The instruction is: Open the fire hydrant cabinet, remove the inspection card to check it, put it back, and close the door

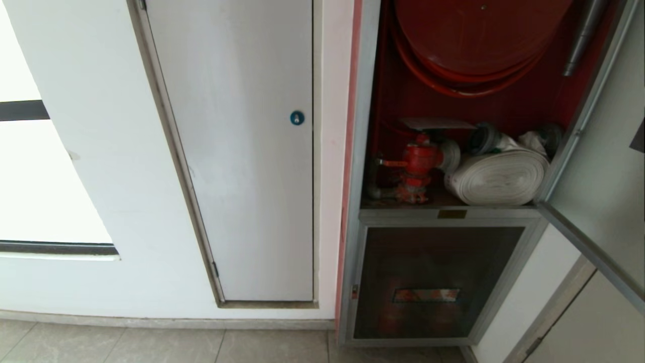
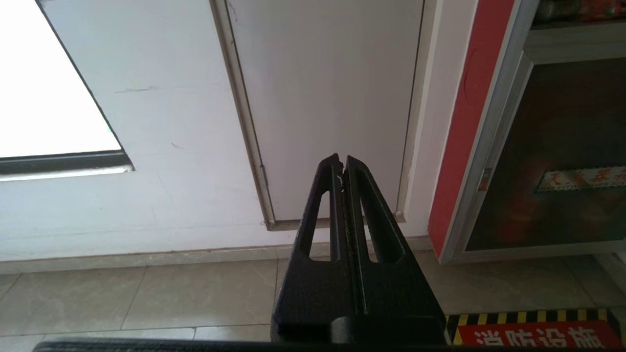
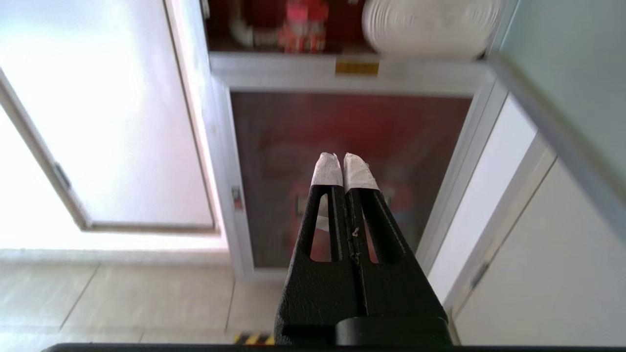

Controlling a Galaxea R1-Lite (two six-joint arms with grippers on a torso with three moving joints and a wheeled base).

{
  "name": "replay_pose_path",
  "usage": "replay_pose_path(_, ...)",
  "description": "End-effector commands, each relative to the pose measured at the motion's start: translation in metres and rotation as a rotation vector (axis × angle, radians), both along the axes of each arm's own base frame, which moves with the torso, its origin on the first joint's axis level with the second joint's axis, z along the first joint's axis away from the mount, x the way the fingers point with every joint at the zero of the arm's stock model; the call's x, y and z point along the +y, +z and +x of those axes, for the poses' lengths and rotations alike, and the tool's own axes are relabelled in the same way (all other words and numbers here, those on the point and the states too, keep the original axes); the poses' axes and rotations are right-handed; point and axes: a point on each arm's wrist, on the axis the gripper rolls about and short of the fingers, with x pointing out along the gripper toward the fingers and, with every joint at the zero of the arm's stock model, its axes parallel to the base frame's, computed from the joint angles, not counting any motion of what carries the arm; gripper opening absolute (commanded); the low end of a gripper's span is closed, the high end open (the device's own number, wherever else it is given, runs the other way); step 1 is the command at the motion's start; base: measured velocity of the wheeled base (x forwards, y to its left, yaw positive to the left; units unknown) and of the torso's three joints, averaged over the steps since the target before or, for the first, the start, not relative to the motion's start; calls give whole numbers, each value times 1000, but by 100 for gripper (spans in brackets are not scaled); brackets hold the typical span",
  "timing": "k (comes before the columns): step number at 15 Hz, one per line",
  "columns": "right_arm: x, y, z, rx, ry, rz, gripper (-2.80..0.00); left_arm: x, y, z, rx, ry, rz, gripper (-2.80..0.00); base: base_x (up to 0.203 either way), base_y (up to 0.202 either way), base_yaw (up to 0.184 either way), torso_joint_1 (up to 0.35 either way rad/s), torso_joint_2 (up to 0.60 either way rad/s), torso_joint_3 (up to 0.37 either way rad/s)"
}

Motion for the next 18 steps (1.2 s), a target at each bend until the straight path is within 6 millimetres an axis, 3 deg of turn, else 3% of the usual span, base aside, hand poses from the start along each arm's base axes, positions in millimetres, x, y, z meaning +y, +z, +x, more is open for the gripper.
replay_pose_path(1,0,-2,0,17,8,18,-280,0,-3,1,12,0,1,-280,0,0,0,0,0,0)
replay_pose_path(18,0,-2,0,11,8,75,-280,0,-3,1,12,0,1,-280,0,0,0,0,0,0)
